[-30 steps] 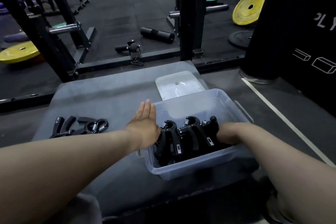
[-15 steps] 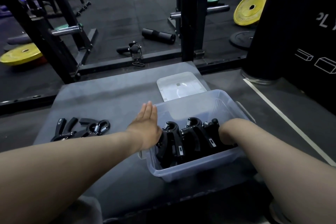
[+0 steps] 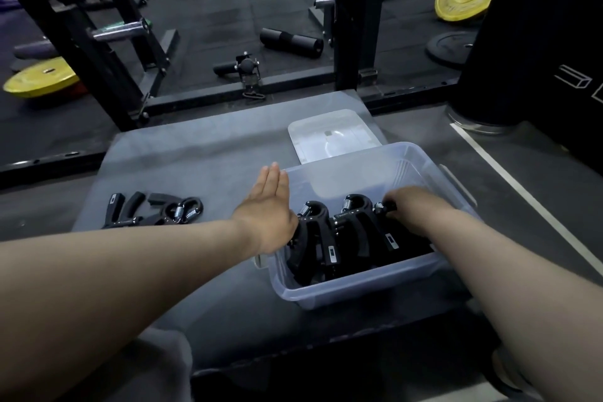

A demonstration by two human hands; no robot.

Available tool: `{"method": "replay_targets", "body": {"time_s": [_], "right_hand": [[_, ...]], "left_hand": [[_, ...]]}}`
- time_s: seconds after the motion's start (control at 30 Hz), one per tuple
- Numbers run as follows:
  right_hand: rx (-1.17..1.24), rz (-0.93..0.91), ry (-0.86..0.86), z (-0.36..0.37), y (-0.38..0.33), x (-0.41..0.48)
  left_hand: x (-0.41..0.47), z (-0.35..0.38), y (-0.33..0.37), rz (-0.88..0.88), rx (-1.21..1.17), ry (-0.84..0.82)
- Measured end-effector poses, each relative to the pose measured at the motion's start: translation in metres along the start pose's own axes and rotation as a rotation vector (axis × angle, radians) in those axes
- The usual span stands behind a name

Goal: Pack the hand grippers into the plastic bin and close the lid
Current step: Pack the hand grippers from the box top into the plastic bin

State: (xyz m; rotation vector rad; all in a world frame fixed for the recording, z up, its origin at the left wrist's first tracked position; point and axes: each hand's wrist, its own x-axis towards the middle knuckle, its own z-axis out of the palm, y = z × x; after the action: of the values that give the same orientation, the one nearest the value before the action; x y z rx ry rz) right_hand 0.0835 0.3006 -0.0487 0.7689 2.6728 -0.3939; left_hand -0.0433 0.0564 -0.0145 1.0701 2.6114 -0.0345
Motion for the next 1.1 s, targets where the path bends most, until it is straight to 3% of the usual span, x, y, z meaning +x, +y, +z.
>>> {"method": "replay_targets", "body": {"time_s": [0.63,0.9,1.1], "right_hand": [[-0.013,0.024,0.002,-0.009,0.001,0.000],[-0.309,0.167,-0.381,-0.017,-0.013,-0.014],[-0.330,0.154,-0.480,-0.021,-0.012,-0.034]], "left_hand": [[-0.002,0.001,-0.001,0.006,0.001,0.024],[0.001,0.002,-0.003,0.002,0.000,0.012],[-0.001,0.001,-0.002,0.003,0.002,0.012]]}}
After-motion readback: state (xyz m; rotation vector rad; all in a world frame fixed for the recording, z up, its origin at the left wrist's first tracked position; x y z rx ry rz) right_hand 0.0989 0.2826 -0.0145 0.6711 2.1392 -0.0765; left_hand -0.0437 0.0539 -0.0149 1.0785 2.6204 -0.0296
